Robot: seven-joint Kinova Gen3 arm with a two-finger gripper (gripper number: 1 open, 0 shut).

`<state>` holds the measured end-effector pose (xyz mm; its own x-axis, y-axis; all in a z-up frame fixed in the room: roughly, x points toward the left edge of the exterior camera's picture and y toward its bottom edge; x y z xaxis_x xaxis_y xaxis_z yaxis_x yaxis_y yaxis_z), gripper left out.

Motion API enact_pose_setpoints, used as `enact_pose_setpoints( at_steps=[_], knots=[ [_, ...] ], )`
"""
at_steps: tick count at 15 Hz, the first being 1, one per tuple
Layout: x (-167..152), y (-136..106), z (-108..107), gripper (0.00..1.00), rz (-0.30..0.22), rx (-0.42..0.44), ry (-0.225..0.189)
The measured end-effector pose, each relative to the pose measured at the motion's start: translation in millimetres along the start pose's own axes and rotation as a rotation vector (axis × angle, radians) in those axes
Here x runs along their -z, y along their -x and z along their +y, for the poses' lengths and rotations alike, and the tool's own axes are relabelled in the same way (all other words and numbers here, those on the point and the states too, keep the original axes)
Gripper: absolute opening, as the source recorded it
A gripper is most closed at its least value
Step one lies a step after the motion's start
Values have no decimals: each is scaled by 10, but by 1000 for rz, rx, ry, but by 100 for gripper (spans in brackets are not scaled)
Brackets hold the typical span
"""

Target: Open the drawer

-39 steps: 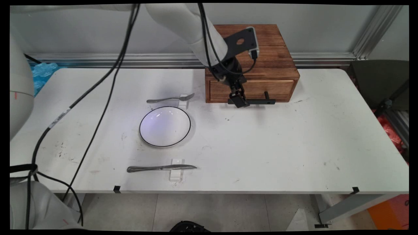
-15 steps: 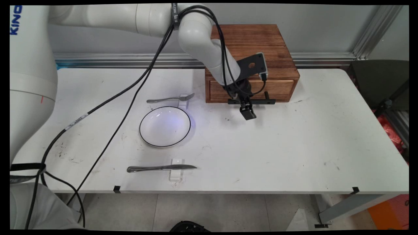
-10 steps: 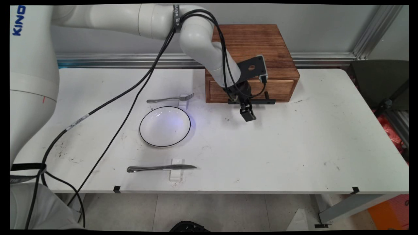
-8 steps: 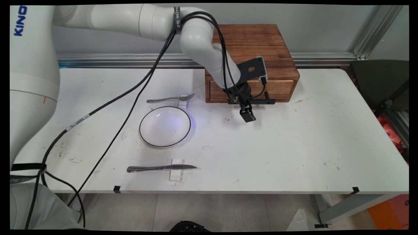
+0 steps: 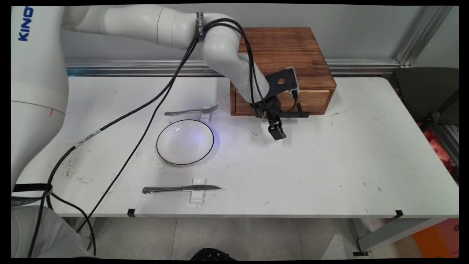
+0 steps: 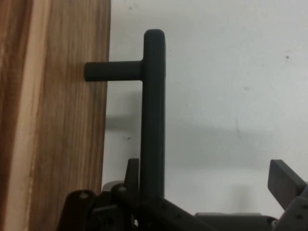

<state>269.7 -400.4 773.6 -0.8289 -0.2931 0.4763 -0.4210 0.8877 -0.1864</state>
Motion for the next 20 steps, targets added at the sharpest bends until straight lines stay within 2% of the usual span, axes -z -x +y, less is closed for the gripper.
enact_pose_setpoints(
  at_steps=[6,20],
  knots=[
    [12,-23,90,100,8,14,7],
    [167,-46,512,100,11,32,42]
  ],
)
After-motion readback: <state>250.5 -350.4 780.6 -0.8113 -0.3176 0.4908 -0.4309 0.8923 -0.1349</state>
